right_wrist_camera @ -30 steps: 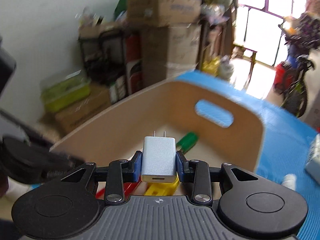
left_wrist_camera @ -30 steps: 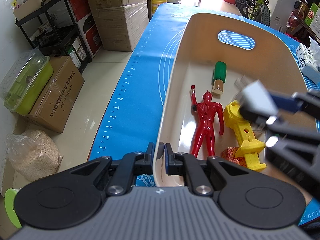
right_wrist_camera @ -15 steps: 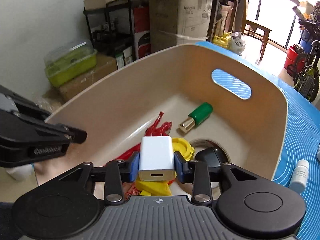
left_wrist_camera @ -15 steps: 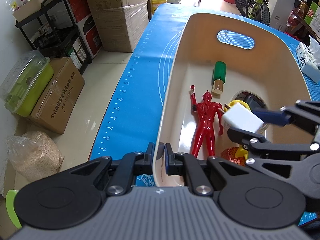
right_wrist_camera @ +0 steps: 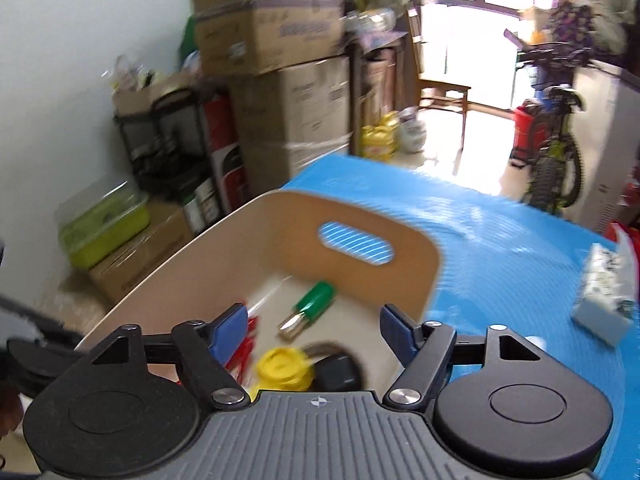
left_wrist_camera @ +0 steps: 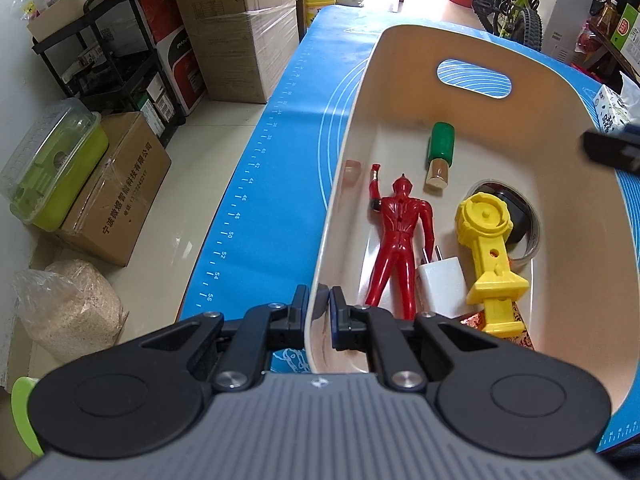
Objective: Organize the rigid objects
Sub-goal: 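Carry the white charger into the basket and open the right tool, then grasp the white pill bottle with the right tool and lift it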
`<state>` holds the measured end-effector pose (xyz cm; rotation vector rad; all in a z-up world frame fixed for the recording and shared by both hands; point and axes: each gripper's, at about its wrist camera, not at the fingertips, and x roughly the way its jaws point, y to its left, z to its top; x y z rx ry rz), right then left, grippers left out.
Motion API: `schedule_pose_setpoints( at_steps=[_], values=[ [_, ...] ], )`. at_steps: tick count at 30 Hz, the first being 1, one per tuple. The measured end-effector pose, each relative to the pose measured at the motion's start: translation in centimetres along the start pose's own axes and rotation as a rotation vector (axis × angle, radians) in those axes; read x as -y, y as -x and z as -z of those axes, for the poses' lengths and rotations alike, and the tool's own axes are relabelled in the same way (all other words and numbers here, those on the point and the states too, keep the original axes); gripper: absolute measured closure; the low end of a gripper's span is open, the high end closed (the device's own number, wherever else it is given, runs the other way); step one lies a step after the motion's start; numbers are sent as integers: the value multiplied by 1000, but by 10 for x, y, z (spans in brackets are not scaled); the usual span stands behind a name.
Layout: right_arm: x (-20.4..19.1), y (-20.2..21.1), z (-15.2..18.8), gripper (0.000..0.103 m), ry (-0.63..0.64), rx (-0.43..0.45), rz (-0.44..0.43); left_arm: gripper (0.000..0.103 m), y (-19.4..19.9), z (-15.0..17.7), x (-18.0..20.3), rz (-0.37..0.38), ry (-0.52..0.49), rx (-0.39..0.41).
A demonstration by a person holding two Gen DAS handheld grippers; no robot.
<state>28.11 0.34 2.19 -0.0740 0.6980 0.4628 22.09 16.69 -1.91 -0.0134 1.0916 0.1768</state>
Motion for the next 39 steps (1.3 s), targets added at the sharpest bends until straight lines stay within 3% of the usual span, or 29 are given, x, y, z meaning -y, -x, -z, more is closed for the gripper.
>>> schedule_pose_setpoints(
  at_steps=[9, 15, 21, 34, 39],
  values=[
    [76, 21, -2, 17, -114, 107, 219, 90, 1, 1, 0, 0, 2, 0],
    [135, -2, 28, 15, -264, 76, 329, 90, 0, 1, 0, -3, 0, 0],
    [158, -46, 60, 15, -312, -15, 363, 90, 0, 0, 0, -2, -1, 0],
    [162, -78, 81, 16, -248, -31, 421, 90, 0, 0, 1, -2, 0, -1],
    [161, -85, 86, 34, -256, -37, 414, 90, 0, 0, 1, -2, 1, -1]
  ],
)
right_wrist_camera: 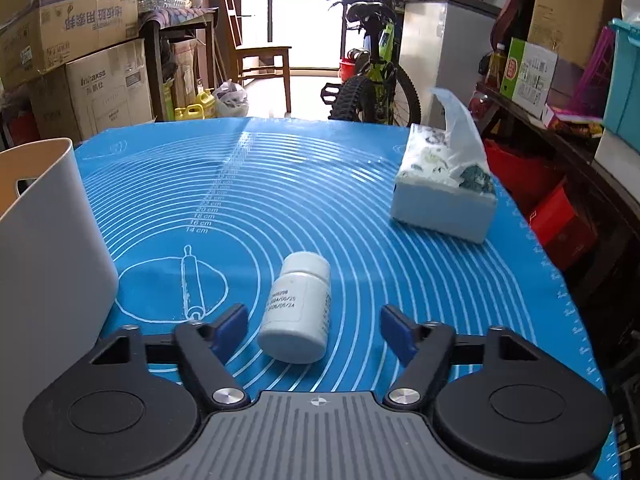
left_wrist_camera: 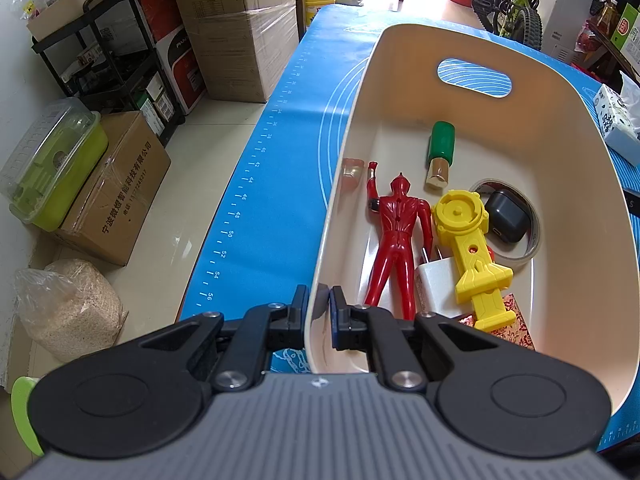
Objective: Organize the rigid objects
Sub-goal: 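Grasp the white pill bottle with the right tool and lift it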
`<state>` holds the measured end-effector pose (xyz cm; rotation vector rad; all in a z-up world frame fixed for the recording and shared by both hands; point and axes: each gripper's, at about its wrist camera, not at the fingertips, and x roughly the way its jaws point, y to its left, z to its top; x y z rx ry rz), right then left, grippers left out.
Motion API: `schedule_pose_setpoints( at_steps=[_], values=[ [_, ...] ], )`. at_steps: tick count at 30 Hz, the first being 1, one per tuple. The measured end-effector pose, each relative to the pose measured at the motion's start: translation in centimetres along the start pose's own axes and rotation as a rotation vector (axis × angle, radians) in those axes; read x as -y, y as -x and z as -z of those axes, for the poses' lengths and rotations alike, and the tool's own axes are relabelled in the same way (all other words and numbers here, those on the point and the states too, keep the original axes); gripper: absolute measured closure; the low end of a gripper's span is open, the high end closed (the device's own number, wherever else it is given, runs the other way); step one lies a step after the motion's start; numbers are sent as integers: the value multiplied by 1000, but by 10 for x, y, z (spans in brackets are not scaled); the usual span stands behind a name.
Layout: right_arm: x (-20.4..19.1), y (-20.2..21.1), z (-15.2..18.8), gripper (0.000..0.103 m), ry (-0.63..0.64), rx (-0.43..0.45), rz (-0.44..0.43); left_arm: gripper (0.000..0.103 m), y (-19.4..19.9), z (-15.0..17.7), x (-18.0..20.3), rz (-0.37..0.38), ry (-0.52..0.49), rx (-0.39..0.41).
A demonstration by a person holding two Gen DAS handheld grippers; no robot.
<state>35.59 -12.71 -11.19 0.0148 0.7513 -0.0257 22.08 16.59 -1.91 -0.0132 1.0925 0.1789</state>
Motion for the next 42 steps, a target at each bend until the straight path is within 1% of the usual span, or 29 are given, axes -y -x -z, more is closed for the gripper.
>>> schedule_pose_setpoints(
  at_steps=[1, 2, 3, 5, 6, 9, 13, 17, 22, 26, 31, 35, 37, 39, 42],
  values=[
    [0, -1, 1, 37, 4, 2, -2, 90, 0, 0, 0, 0, 0, 0],
    [-1, -2, 2, 43, 12, 1, 2, 90, 0, 0, 0, 0, -1, 0],
    [-1, -3, 4, 52, 19, -3, 4, 90, 0, 0, 0, 0, 0, 0],
    [1, -7, 5, 55, 13, -18, -3, 90, 0, 0, 0, 0, 0, 0],
    [2, -7, 5, 59, 4, -18, -10, 90, 0, 0, 0, 0, 0, 0],
    [2, -3, 5, 59, 4, -7, 4, 90, 0, 0, 0, 0, -1, 0],
    [7, 7, 0, 59, -32, 10, 5, 91, -1, 0, 0, 3, 2, 0],
    [9, 26, -8, 59, -75, 39, -7, 91, -2, 1, 1, 9, 7, -1],
    [9, 53, -20, 59, -94, 92, -18, 91, -2, 1, 0, 11, 8, -1],
    [7, 74, -27, 59, -103, 136, -43, 91, -2, 1, 0, 11, 8, -1],
    [-5, 107, -37, 59, -86, 209, -109, 91, -2, 1, 0, 10, 7, -1],
    [-27, 132, -41, 59, -51, 274, -167, 91, -2, 1, 0, 9, 7, -1],
    [-40, 138, -40, 59, -37, 276, -201, 91, -2, 1, 0, 10, 7, -1],
    [-57, 142, -36, 59, 3, 269, -235, 91, -2, 1, 0, 11, 7, -1],
    [-84, 146, -30, 59, 69, 239, -297, 91, -2, 1, -1, 10, 6, -1]
  ],
)
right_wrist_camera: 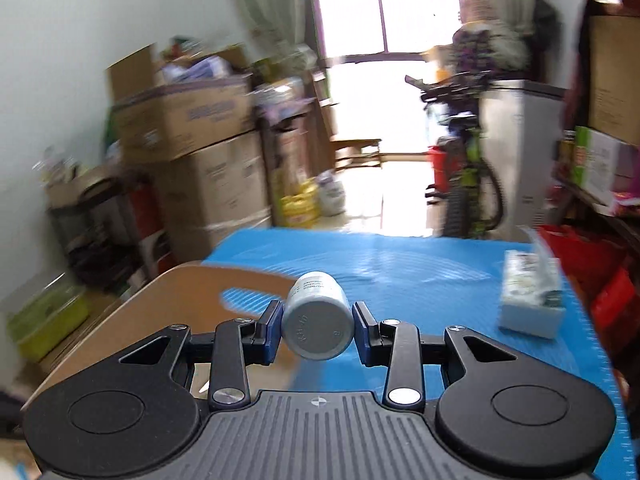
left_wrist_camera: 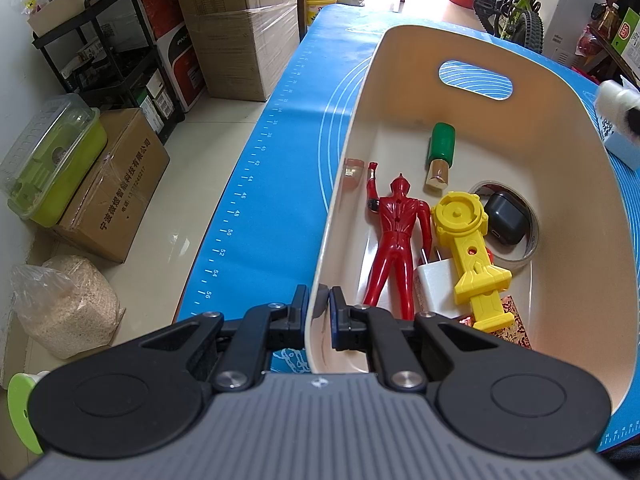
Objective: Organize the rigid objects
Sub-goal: 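Grasp the white pill bottle with the right tool and lift it, then carry the pill bottle into the basket and open the right tool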
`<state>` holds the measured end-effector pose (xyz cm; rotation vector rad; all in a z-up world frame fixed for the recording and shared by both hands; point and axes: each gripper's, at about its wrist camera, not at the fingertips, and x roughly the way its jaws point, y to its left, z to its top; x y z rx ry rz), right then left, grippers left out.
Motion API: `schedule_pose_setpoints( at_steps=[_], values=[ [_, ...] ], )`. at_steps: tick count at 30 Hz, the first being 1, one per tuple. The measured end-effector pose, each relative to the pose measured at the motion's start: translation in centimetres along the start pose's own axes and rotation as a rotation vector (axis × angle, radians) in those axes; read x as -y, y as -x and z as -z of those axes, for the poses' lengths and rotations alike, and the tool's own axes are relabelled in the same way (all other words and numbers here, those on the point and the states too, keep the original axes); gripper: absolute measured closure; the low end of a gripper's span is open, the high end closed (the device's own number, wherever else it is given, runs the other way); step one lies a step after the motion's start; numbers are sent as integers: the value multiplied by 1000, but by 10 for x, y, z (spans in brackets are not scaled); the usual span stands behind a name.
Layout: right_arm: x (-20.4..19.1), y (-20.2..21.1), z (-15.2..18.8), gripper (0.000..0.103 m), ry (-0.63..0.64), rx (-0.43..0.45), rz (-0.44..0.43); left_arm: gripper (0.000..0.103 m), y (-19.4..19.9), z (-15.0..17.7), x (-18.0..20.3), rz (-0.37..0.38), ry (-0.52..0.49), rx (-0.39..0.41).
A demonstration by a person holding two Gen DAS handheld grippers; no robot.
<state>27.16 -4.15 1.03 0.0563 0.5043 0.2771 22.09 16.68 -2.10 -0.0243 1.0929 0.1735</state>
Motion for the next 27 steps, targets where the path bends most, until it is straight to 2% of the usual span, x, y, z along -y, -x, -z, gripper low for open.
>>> schedule_pose_setpoints(
  at_steps=[4, 8, 18, 22, 23, 27],
  values=[
    [-33, -3, 10, 59, 47, -41, -86, 91, 0, 0, -1, 0, -1, 0],
    [-57, -7, 20, 59, 93, -96, -129, 91, 0, 0, 0, 0, 0, 0],
    [-81, -26, 46, 59, 189, -295, -143, 91, 2, 0, -1, -2, -1, 4],
    [-89, -26, 46, 59, 243, -309, -139, 90, 1, 0, 0, -6, -1, 5],
    [-90, -24, 47, 55, 248, -307, -137, 90, 1, 0, 0, -6, 0, 5],
    [-86, -21, 43, 52, 217, -307, -159, 90, 2, -1, -1, -6, 8, 7]
  ],
)
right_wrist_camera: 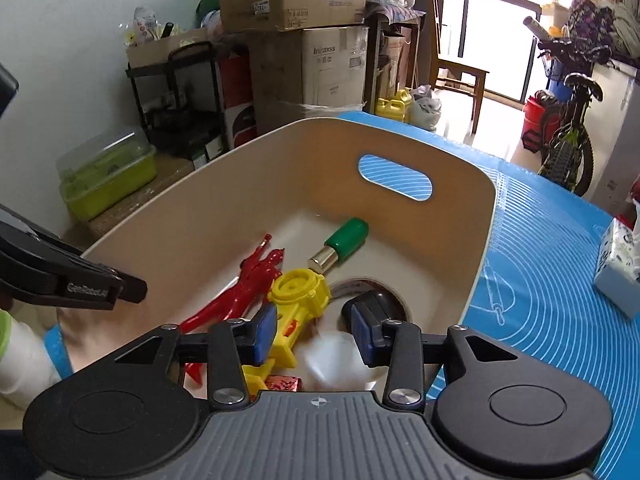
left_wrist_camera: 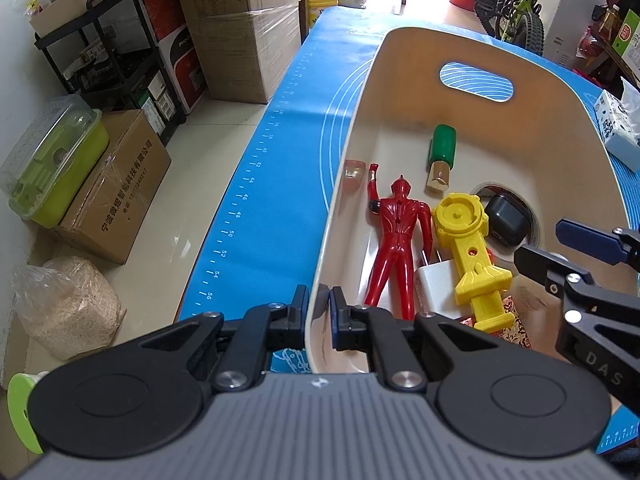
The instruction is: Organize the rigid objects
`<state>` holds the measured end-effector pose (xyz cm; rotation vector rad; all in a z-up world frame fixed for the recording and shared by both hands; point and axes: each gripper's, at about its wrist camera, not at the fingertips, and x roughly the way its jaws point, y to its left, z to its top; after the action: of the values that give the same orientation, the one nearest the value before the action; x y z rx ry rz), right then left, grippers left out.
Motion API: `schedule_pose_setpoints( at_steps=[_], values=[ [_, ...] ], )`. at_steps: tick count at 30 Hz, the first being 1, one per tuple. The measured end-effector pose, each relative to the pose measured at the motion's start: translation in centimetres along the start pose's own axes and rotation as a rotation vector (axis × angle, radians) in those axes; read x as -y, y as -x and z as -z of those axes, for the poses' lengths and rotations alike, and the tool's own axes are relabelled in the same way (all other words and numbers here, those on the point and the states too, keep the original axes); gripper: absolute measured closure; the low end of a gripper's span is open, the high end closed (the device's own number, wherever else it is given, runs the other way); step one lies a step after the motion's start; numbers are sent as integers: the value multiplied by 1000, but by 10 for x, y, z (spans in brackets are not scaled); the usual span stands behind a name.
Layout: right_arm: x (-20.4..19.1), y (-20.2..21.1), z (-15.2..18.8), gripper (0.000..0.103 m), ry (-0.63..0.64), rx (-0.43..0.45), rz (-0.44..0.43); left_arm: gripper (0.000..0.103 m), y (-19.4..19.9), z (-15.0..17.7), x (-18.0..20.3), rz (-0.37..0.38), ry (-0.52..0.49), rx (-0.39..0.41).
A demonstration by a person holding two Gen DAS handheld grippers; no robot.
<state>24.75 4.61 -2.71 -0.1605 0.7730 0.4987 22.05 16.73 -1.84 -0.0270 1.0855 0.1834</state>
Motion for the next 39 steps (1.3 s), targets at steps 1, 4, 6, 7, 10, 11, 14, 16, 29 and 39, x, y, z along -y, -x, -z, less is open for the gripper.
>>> schedule_pose_setpoints(
  at_steps=[1, 4, 6, 7, 10, 11, 14, 16, 29, 39],
  values=[
    [1, 1, -1, 52, -11, 0, -4, 90, 2, 0, 0, -3, 1, 5],
    [7, 9, -3, 29, -64, 11, -15, 90, 12, -1, 3, -18, -10, 46],
    [10, 20, -4, 24, -96, 31, -17, 89, 21, -2, 4, -24, -8, 74],
    [11, 24, -4, 23, -105, 30, -15, 82, 26, -3, 5, -24, -1, 89],
    [16, 38, -3, 19, -127, 28, 6, 28, 43, -3, 11, -30, 14, 157],
    [17, 43, -3, 17, -134, 36, 2, 26, 50, -3, 14, -34, 8, 184],
    [21, 61, -2, 8, -157, 59, 36, 25, 68, -4, 22, -33, -11, 224],
    [25, 75, -1, 7, -171, 80, 39, 25, 79, -3, 26, -29, -5, 243],
    [48, 163, 21, 3, -221, 136, 109, 25, 143, 32, 51, -32, -17, 326],
    [46, 219, 55, 3, -197, 159, 167, 25, 173, 72, 70, -27, -69, 330]
  ],
)
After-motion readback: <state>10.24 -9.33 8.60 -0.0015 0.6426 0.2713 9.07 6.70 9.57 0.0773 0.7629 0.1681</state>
